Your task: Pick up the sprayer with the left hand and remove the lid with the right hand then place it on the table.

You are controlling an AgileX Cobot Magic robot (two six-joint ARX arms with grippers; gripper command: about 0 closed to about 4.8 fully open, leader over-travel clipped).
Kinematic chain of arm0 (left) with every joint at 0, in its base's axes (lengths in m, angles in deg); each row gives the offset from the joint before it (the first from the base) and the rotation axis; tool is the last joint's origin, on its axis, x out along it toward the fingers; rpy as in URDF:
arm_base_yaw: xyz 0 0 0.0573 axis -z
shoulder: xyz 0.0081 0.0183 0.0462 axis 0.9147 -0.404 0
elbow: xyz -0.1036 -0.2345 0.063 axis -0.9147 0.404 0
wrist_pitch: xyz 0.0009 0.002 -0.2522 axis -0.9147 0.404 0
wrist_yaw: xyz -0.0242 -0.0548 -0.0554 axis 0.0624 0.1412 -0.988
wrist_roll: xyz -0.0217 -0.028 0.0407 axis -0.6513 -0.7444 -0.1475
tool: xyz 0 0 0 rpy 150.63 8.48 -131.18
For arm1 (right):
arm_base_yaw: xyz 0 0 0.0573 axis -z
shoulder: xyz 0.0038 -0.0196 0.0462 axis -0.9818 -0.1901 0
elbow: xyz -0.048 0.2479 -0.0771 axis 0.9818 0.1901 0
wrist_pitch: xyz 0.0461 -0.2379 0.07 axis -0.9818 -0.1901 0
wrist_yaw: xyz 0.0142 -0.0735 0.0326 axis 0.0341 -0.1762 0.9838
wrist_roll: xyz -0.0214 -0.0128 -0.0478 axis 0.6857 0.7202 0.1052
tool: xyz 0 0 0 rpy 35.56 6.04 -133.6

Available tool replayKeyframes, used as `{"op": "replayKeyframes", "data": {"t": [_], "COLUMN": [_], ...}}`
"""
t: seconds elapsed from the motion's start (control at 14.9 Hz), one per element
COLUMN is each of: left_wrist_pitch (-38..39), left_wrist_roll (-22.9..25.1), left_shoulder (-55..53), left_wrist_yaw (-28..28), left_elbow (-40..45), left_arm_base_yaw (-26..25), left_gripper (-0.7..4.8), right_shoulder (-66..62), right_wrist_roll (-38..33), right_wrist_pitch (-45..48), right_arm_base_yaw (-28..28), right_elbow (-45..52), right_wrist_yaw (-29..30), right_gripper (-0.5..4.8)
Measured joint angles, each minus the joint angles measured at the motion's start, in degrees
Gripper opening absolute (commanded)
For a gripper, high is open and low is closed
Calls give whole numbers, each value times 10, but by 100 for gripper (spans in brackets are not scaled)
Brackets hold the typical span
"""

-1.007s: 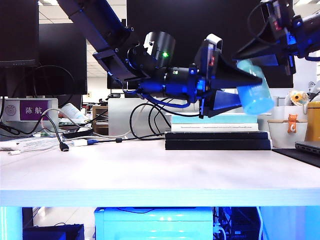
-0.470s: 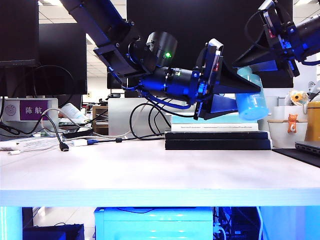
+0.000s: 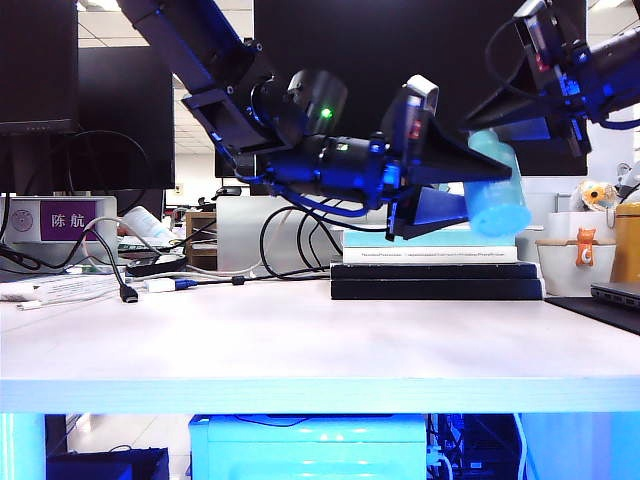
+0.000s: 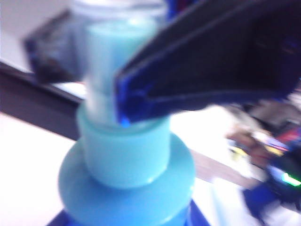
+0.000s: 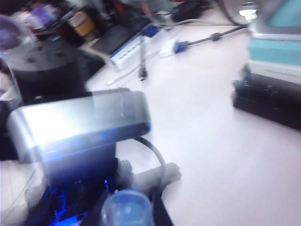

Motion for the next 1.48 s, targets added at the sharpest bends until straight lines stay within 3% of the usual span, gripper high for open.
{"op": "replayKeyframes", "data": {"t": [0.07,0.13,0.34,0.47,0.6,0.81,0.87,0.94,1.14,1.28,1.48], "left_wrist_pitch": [42,67,72,64,92,188,211,226,218,186,132], "left_wrist_roll": [14,18,22,23,48,170,211,242,295,296,278], "left_shoulder": [-5,-19,-11,-9,-4,48,73,97,155,171,180], "left_wrist_yaw": [-71,-99,-95,-59,38,212,240,250,300,301,313], "left_elbow": [12,19,16,12,15,16,16,16,16,17,97], "left_arm_base_yaw": [2,14,12,5,-2,-24,-25,-20,-25,-62,-141], "left_gripper": [203,203,203,203,204,202,196,173,173,168,143], "right_shoulder": [3,13,7,8,8,8,8,7,7,-4,-38], "right_wrist_roll": [0,0,1,1,1,2,9,16,28,39,45], "right_wrist_pitch": [65,99,89,90,84,61,46,31,19,21,25], "right_arm_base_yaw": [3,9,2,9,4,9,6,4,-15,-41,-76], "right_elbow": [-12,-18,-10,-12,-12,-12,-12,-12,-10,-10,-1], "right_wrist_yaw": [-17,-18,-6,-19,-61,-145,-167,-176,-235,-261,-303], "right_gripper": [-6,-6,-6,-6,-6,-6,-6,-6,-6,-6,-6]}}
